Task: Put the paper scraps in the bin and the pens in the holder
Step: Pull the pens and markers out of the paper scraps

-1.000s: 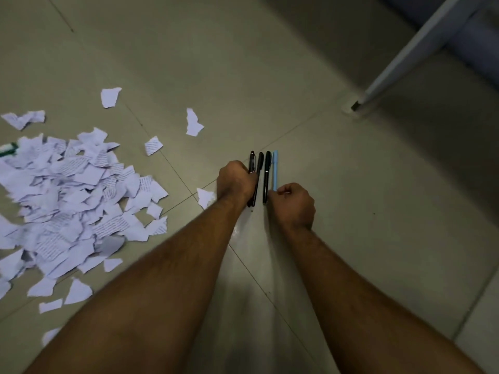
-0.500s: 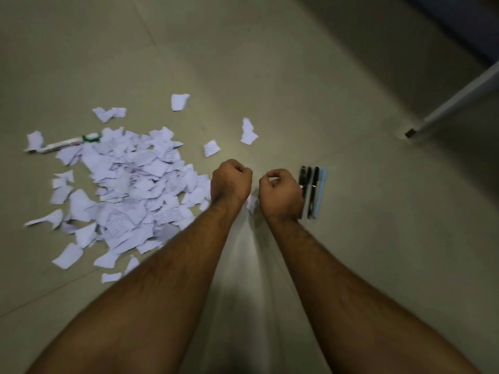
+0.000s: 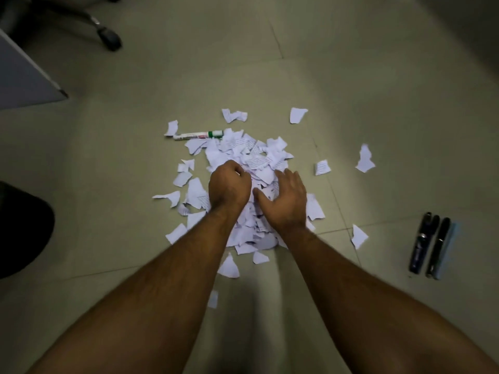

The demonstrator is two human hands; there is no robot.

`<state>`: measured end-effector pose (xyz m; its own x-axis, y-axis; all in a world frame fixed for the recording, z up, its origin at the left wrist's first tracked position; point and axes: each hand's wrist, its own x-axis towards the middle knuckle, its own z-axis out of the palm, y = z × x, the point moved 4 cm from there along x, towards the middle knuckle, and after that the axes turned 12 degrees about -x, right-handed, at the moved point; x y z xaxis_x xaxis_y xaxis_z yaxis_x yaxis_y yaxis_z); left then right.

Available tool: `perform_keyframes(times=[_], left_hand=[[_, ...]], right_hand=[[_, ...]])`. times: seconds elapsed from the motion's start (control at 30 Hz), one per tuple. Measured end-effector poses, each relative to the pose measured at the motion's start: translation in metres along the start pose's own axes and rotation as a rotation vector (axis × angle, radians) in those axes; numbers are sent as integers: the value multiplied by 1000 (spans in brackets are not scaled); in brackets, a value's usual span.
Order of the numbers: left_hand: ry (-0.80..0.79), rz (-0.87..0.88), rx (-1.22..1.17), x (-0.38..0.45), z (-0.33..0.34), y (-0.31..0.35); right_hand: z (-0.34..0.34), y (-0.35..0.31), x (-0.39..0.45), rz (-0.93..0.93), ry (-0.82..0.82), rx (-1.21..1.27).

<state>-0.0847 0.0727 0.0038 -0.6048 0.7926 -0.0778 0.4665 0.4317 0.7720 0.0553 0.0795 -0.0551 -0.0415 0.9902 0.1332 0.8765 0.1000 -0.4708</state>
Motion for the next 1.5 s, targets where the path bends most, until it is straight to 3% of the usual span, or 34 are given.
perform_keyframes(times=[0.13, 0.47, 0.77, 1.1, 1.3, 1.43, 1.5], left_hand=[[36, -23, 11, 26, -2, -11], [95, 97, 180, 95, 3, 2], [-94, 200, 620, 137, 3, -4], [-52, 455, 870, 117, 0, 13], [-95, 733, 805, 70, 14, 48], [-157, 755, 778, 27, 17, 67], [-211, 684, 807, 15, 19, 72]], right_hand=[[7, 2, -5, -57, -24, -185], [9, -2, -2, -73, -48, -253], [7, -5, 0, -78, -9, -271], [9, -2, 1, -61, -27, -241], [4, -4, 1, -4, 6, -153], [2, -3, 0, -7, -47, -107], [2, -3, 2, -16, -83, -63]])
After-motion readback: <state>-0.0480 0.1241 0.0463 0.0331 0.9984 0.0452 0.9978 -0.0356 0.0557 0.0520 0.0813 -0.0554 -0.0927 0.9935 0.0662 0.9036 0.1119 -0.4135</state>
